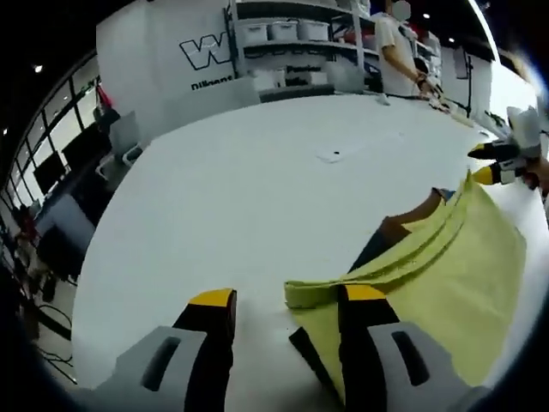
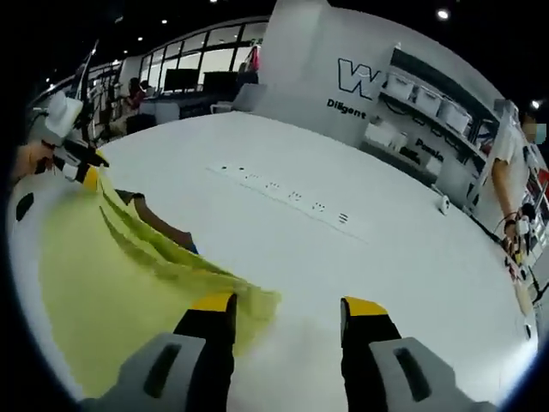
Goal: Fold the garment on the visible template until the final outline fits inside the template.
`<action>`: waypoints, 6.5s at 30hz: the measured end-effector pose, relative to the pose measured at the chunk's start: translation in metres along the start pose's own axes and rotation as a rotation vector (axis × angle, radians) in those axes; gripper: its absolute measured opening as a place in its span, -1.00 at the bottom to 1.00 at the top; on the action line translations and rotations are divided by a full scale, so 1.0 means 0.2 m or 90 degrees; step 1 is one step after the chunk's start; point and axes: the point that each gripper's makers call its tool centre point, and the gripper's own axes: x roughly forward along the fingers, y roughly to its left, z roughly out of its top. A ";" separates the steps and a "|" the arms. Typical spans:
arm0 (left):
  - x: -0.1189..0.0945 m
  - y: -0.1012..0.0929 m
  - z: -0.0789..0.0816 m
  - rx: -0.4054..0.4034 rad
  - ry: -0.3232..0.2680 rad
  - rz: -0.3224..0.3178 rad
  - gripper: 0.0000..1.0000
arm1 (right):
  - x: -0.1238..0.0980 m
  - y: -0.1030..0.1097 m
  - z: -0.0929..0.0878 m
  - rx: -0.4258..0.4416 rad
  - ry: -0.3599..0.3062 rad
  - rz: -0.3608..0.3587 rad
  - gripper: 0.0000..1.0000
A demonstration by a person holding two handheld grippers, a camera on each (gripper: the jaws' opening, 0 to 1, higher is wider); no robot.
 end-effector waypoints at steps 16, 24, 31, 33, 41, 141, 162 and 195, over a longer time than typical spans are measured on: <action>-0.09 0.04 -0.02 -0.054 -0.002 -0.021 0.20 | -0.11 0.11 -0.01 0.144 -0.015 0.073 0.07; -0.16 -0.03 -0.02 -0.035 -0.015 -0.085 0.49 | -0.20 0.24 -0.03 0.149 -0.022 0.144 0.29; -0.24 -0.09 -0.07 -0.015 -0.020 -0.108 0.67 | -0.28 0.36 -0.10 0.120 -0.013 0.193 0.39; -0.25 -0.09 -0.10 -0.010 -0.014 -0.111 0.71 | -0.30 0.38 -0.12 0.118 -0.008 0.203 0.41; -0.35 -0.15 -0.20 0.007 -0.009 -0.138 0.78 | -0.40 0.47 -0.22 0.101 0.008 0.230 0.42; -0.70 -0.22 -0.54 -0.007 0.026 -0.202 -0.33 | -0.73 0.50 -0.54 0.147 0.065 0.227 -0.48; -0.58 -0.29 -0.51 -0.070 0.054 -0.202 -0.86 | -0.68 0.56 -0.55 0.210 0.082 0.237 -0.92; -0.76 -0.31 -0.69 -0.011 0.089 -0.200 -0.89 | -0.82 0.65 -0.67 0.180 0.113 0.257 -1.00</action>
